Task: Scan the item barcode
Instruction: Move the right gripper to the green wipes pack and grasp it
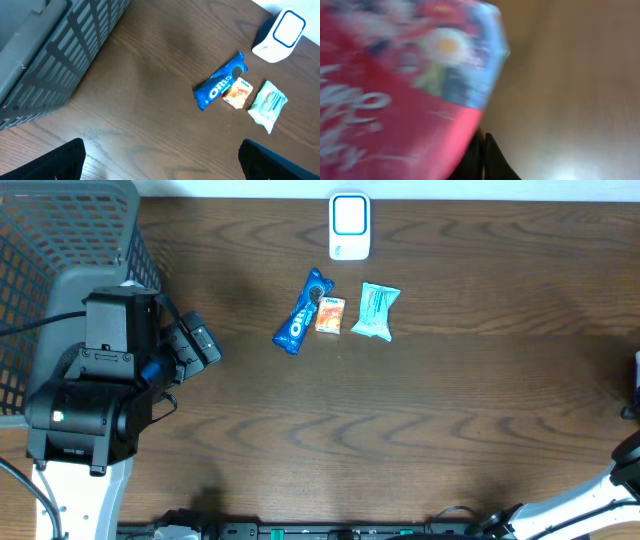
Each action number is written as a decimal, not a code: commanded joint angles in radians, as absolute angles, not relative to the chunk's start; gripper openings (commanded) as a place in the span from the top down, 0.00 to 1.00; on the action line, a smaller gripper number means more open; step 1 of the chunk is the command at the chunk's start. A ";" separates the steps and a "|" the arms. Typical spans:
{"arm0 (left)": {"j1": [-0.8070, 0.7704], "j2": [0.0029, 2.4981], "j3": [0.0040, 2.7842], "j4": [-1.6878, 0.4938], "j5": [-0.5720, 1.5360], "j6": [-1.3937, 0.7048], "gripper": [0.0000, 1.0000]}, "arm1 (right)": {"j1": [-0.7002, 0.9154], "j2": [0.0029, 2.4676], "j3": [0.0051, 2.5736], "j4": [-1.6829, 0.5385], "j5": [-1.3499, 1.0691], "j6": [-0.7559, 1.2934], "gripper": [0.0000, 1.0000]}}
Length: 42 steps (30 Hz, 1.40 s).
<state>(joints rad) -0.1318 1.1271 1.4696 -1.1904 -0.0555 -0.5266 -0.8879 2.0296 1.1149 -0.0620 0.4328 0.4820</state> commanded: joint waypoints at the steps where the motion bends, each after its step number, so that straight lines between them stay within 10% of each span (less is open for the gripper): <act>1: -0.127 1.130 1.477 -1.193 -0.068 -0.524 0.02 | -0.846 2.063 1.129 0.011 0.250 0.394 0.99; 22: -0.127 1.130 1.477 -1.193 -0.068 -0.524 0.02 | -0.360 2.012 1.692 -0.467 -0.043 0.257 0.87; 28: -0.127 1.130 1.477 -1.193 -0.068 -0.524 0.02 | -0.163 1.999 1.703 -0.575 -0.525 0.247 0.50; 34: -0.127 1.130 1.477 -1.193 -0.068 -0.524 0.02 | 0.061 2.032 1.687 -0.609 -0.501 0.121 0.24; 42: -0.127 1.130 1.477 -1.193 -0.068 -0.524 0.02 | 0.224 2.063 1.683 -0.702 -0.204 0.329 0.41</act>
<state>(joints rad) -0.1318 1.1271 1.4696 -1.1904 -0.0559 -0.5266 0.2283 2.0418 1.6894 -0.6819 -0.3038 0.2386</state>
